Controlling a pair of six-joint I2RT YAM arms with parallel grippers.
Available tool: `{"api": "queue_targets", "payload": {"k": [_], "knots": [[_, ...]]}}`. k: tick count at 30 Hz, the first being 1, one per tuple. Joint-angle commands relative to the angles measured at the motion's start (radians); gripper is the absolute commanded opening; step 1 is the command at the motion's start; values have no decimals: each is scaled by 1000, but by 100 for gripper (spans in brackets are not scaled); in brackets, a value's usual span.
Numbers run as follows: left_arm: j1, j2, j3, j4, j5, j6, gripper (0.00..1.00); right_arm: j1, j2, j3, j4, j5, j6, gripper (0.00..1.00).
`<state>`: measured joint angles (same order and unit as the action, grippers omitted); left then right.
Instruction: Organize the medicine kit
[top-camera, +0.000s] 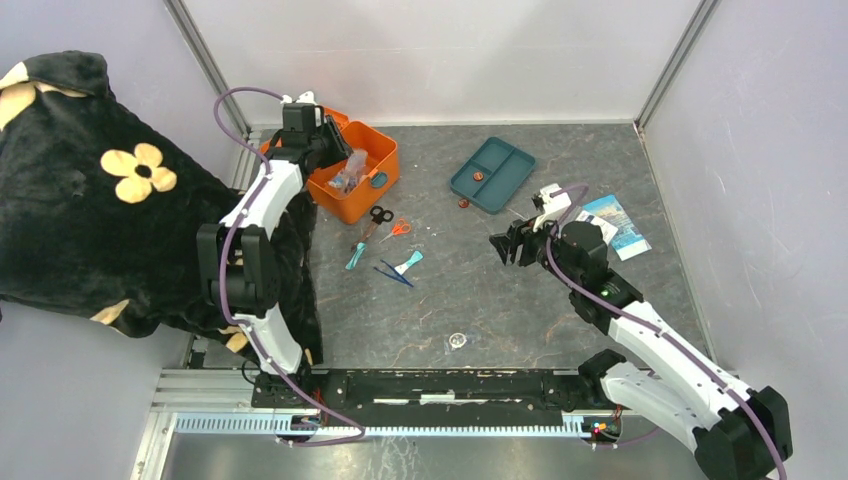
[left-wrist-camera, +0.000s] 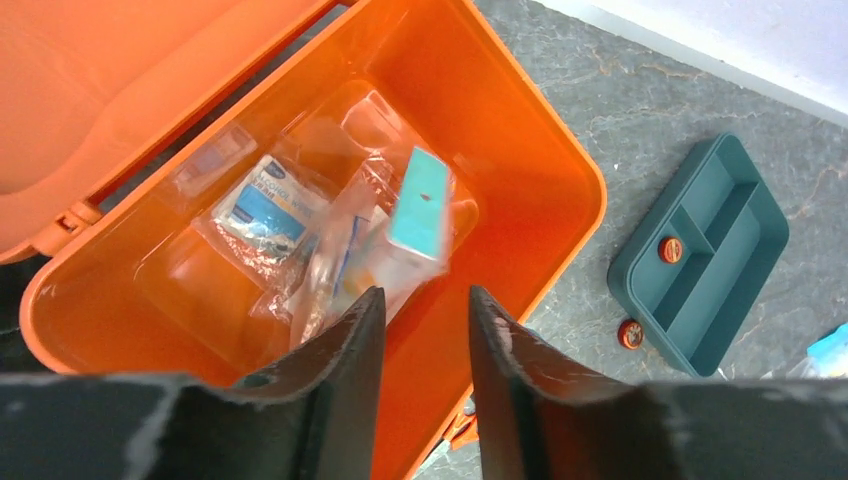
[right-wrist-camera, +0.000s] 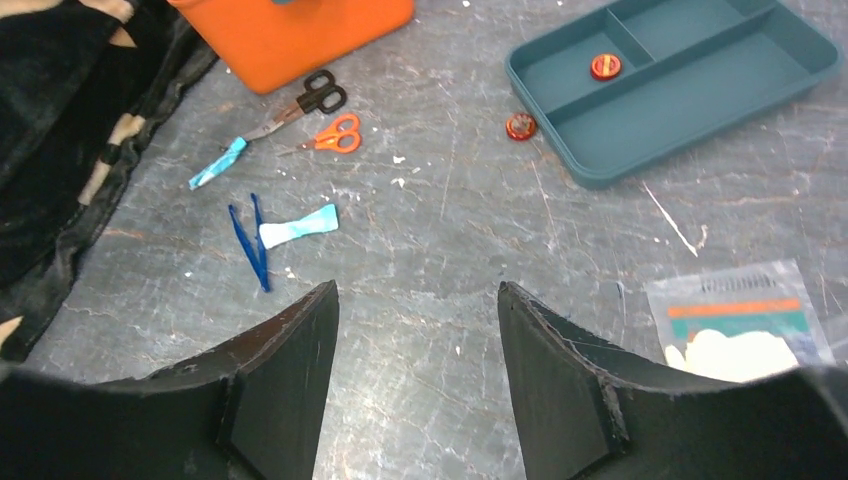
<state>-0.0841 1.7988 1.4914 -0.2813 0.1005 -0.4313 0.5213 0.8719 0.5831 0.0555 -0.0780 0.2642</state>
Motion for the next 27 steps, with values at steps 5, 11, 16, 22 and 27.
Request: {"api": "queue_targets", "payload": {"k": [5, 11, 16, 22, 27], "knots": [[10, -136, 0, -44, -39, 18, 60, -3, -37, -14, -119, 176, 51, 67], [10, -350, -191, -26, -10, 46, 71, -16, -4, 2, -192, 377, 139, 69], [10, -514, -357, 10, 14, 59, 75, -43, 39, 37, -233, 413, 159, 69], [8, -604, -447, 33, -8, 74, 78, -127, 148, 94, -286, 385, 173, 71], [7, -594, -460, 36, 44, 53, 79, -263, 214, 129, -317, 350, 198, 77]]}}
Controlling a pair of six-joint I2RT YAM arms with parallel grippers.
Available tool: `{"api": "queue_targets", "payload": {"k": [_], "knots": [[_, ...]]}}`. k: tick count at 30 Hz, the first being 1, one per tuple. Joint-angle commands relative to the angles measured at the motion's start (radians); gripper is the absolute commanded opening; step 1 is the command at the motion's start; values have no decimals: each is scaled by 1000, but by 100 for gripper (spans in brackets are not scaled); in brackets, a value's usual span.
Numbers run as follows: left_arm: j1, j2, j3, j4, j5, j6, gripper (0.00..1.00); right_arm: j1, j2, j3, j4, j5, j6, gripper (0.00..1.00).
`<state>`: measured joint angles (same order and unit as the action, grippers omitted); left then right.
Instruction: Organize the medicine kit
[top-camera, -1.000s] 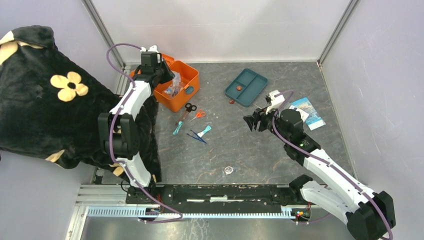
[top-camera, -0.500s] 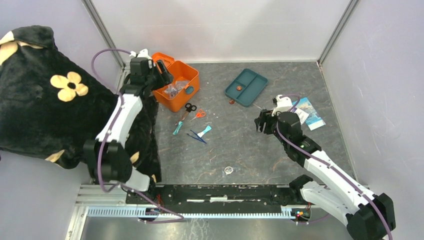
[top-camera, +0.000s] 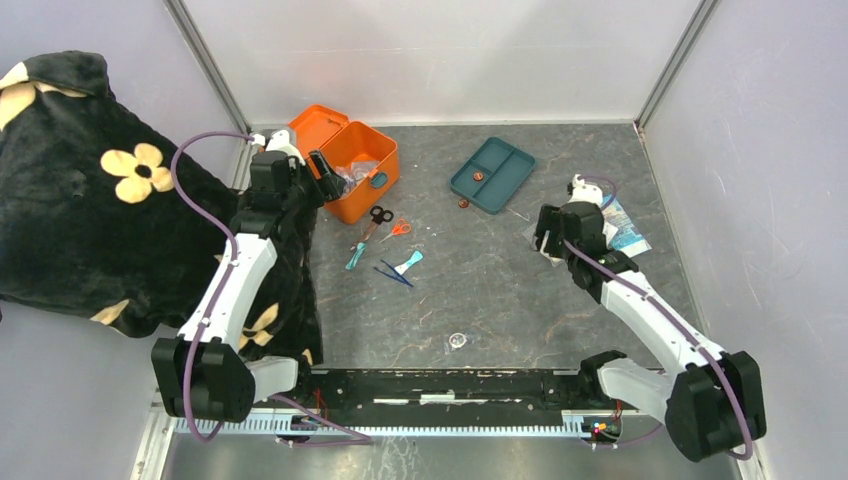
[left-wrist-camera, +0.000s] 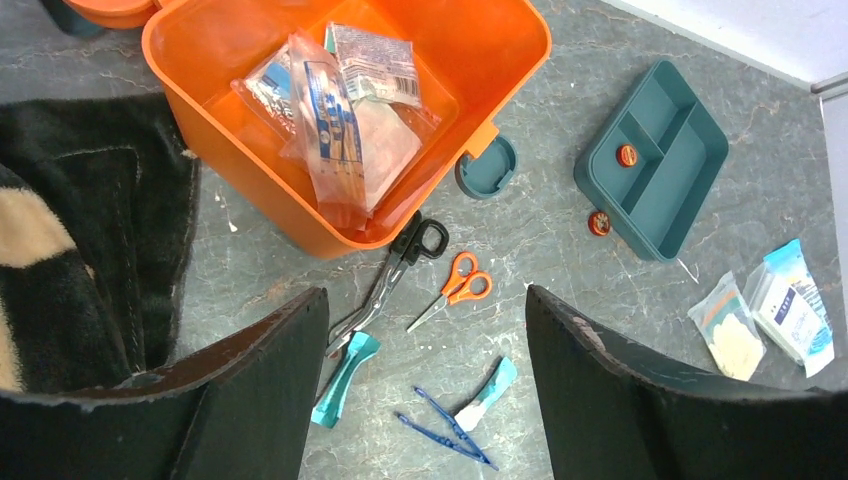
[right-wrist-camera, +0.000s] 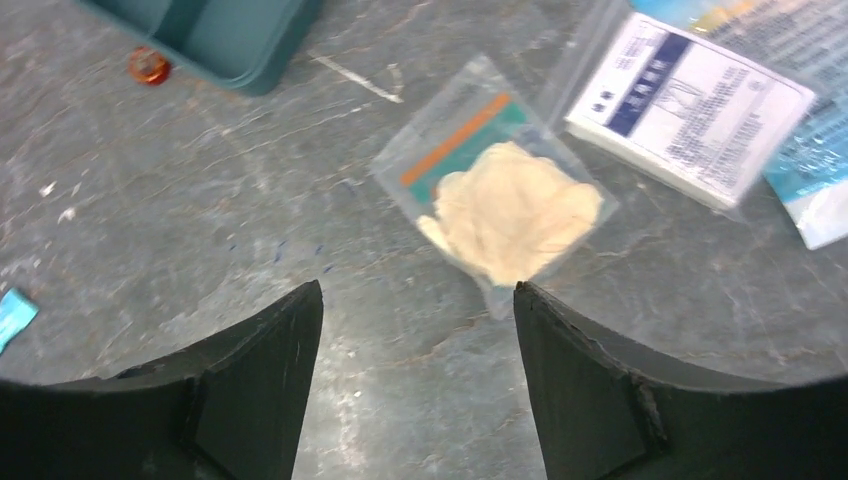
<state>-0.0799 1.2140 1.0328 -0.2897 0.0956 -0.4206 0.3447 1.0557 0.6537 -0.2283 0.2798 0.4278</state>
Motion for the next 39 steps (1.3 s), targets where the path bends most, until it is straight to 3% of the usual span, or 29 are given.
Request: {"api": "queue_targets", "payload": {"k": [1, 14, 19, 26, 34, 39], "knots": [[3, -4, 7, 38, 55, 40, 79, -117, 42, 63, -35, -26, 37, 78], [3, 5, 22, 23, 85, 39, 79, -443, 223, 77, 60, -66, 122, 82], [3, 4, 20, 25, 91, 37, 79, -509, 301, 81, 115, -76, 144, 82], [3, 1, 16, 30, 94, 37, 79, -581, 382, 63, 213, -220, 147, 81], [3, 1, 12, 34, 95, 37, 79, -653, 444, 12, 323, -365, 201, 74], [5, 2, 13, 35, 93, 36, 79, -664, 464, -10, 367, -413, 215, 57]]}}
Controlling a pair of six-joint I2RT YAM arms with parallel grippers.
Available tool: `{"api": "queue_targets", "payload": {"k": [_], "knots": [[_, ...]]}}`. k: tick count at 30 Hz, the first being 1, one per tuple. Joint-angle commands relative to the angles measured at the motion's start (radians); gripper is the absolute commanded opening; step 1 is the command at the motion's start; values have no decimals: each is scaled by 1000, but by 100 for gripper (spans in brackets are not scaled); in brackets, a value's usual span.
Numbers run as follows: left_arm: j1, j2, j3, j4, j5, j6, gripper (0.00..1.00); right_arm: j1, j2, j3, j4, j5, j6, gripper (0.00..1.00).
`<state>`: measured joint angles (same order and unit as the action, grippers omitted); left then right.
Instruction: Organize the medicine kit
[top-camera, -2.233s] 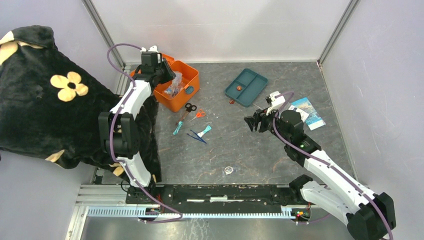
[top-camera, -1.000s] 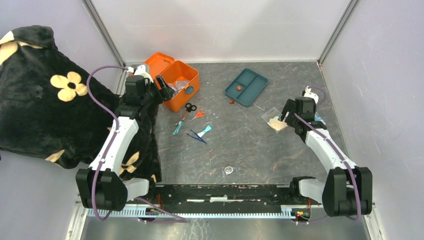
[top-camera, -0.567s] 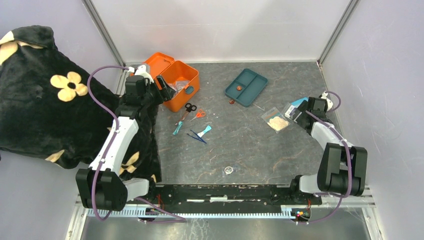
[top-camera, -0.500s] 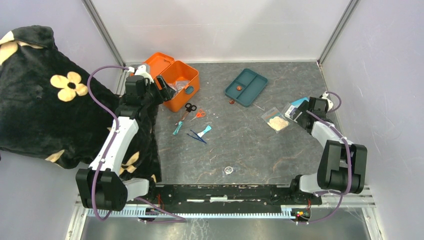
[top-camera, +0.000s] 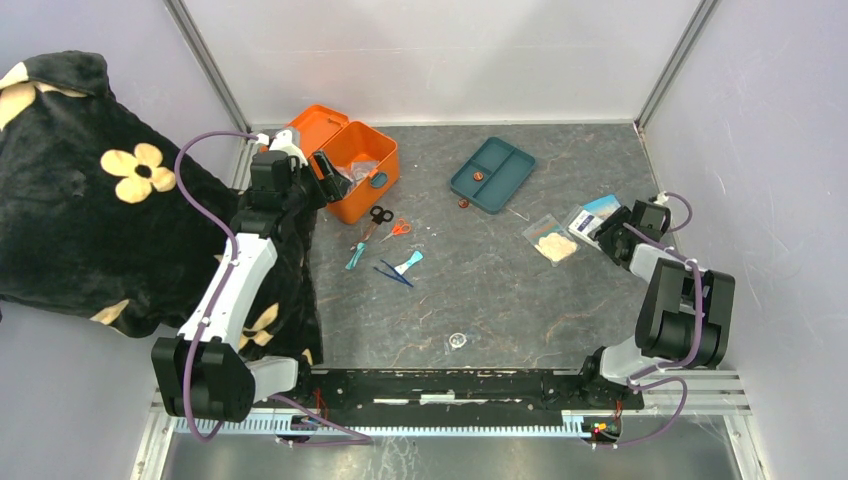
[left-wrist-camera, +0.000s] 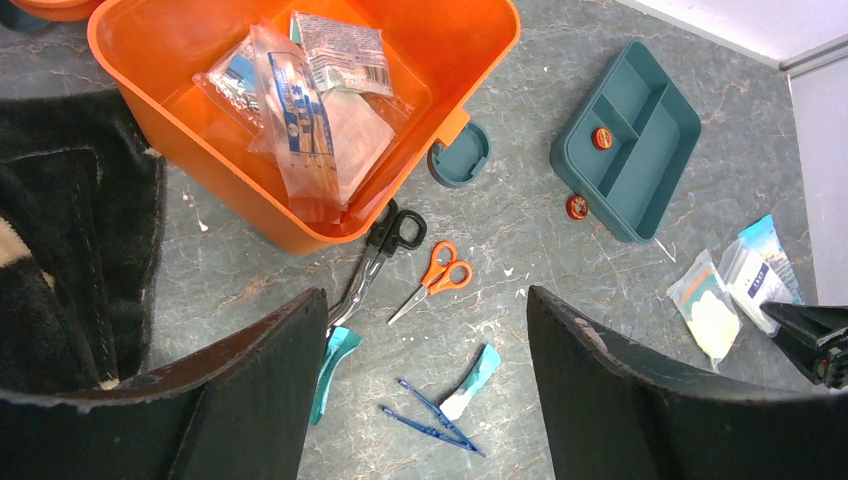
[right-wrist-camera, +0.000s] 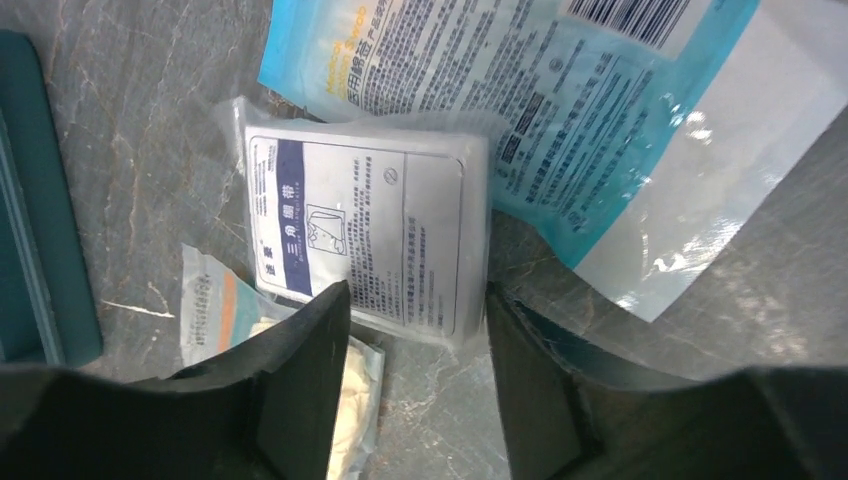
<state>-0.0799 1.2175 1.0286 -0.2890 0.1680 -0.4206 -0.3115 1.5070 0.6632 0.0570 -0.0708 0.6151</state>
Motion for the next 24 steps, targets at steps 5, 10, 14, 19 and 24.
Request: {"api": "queue_targets", "payload": {"k": [5, 10, 14, 19, 24], "knots": [[6, 0, 16, 36, 24, 34, 80, -13, -6, -41, 115, -69, 26, 27], [6, 4, 16, 39, 31, 33, 80, -10, -98, -59, 131, -56, -7, 0], [8, 0, 8, 78, 106, 27, 80, 7, -202, -46, 106, -36, -51, 0], [8, -1, -28, 218, 362, -14, 81, 121, -290, 30, 66, -117, -144, 0], [5, 3, -67, 389, 564, -92, 86, 304, -280, 102, 108, -340, -209, 0]]}}
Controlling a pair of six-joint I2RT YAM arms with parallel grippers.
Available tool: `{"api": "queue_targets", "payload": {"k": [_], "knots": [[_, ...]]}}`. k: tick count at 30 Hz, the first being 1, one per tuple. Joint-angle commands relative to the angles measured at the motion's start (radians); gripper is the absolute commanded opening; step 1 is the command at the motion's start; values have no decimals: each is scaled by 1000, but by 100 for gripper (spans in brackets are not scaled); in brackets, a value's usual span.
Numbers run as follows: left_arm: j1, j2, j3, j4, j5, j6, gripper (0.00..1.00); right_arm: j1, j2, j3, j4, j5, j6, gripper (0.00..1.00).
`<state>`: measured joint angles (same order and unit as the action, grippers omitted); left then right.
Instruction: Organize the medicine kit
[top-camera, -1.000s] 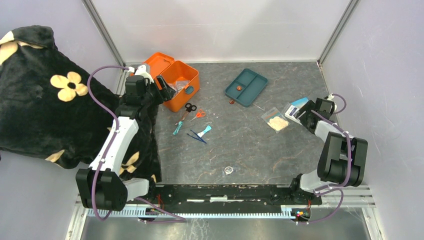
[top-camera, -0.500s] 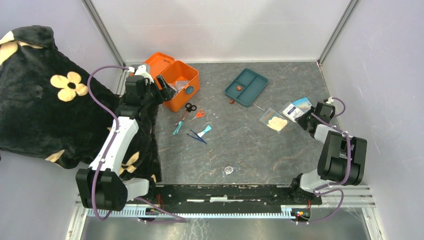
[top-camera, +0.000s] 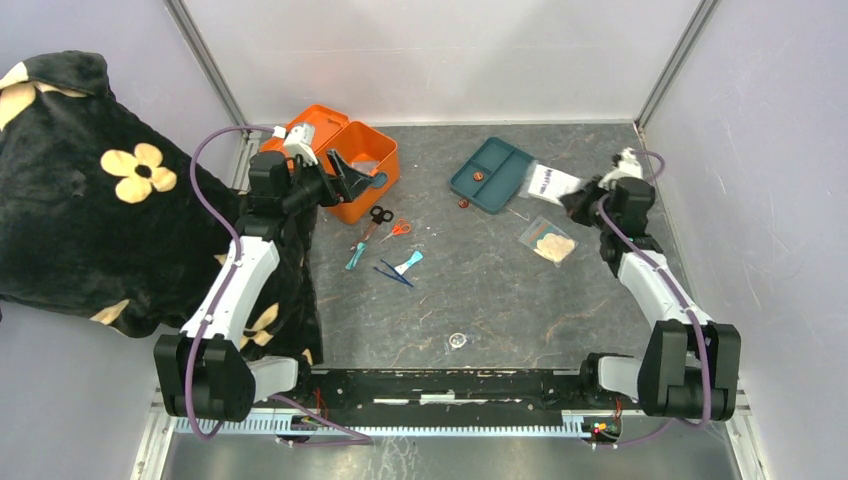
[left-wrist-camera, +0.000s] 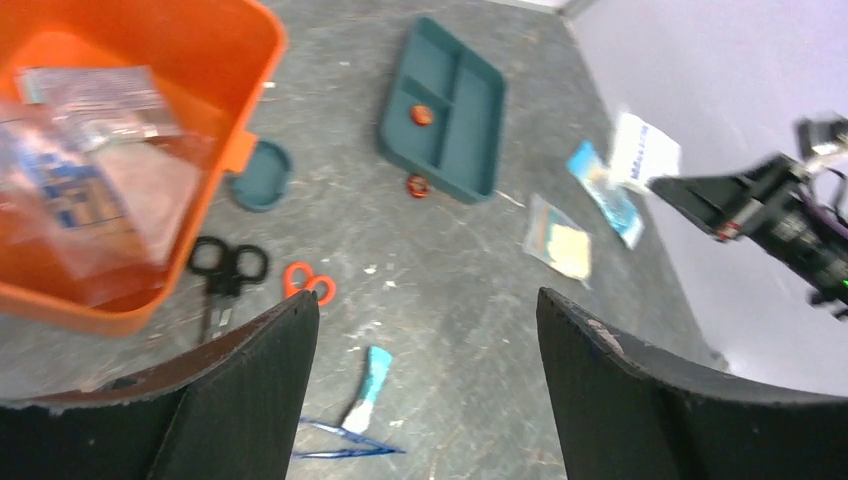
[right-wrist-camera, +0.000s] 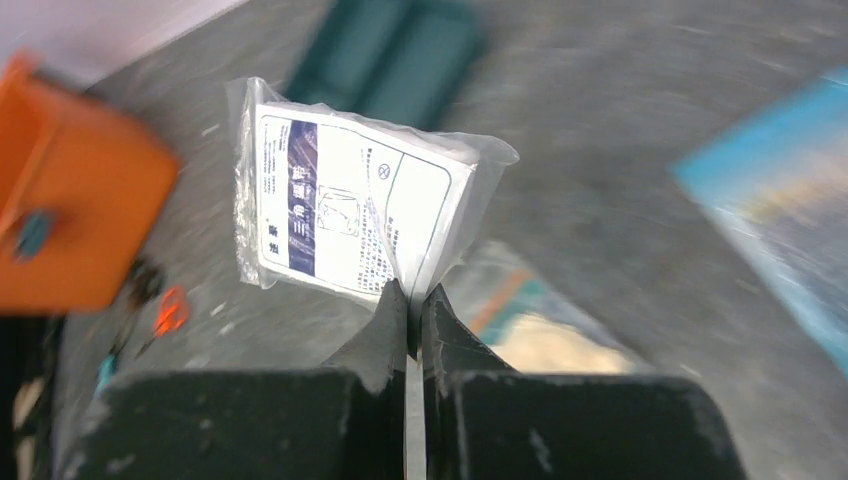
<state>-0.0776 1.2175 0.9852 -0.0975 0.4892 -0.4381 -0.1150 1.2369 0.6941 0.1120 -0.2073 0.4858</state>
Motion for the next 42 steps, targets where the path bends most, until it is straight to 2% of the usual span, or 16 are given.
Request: {"api": "queue_targets", "payload": {"k": [1, 3, 7, 12, 21, 25, 27, 34, 37, 38, 40, 42], "knots": [[0, 3, -28, 218, 264, -85, 88, 151, -3, 71, 90, -256, -64, 0], [-10, 6, -33, 247, 290, -94, 89, 214, 15, 76, 183, -368, -18, 0], [-49, 8, -34, 258, 322, -83, 91, 343, 66, 139, 256, -466, 33, 0], [-91, 13, -30, 258, 346, -64, 91, 480, 141, 233, 273, -468, 64, 0], [-113, 19, -32, 258, 347, -59, 88, 595, 236, 315, 297, -458, 89, 0], [-115, 25, -31, 259, 353, -61, 78, 609, 253, 332, 297, -454, 91, 0], [-116, 25, -31, 259, 352, -61, 70, 613, 256, 331, 299, -449, 90, 0], [-117, 28, -31, 259, 352, -62, 27, 620, 250, 324, 294, -438, 82, 0], [-117, 32, -31, 258, 351, -63, 12, 621, 244, 327, 267, -416, 60, 0], [-117, 31, -30, 257, 351, -63, 4, 621, 239, 328, 249, -398, 49, 4], [-117, 34, -30, 253, 348, -60, 2, 620, 225, 328, 183, -318, 19, 16], [-116, 34, -26, 239, 337, -50, 2, 620, 206, 341, 71, -182, -28, 33]]}}
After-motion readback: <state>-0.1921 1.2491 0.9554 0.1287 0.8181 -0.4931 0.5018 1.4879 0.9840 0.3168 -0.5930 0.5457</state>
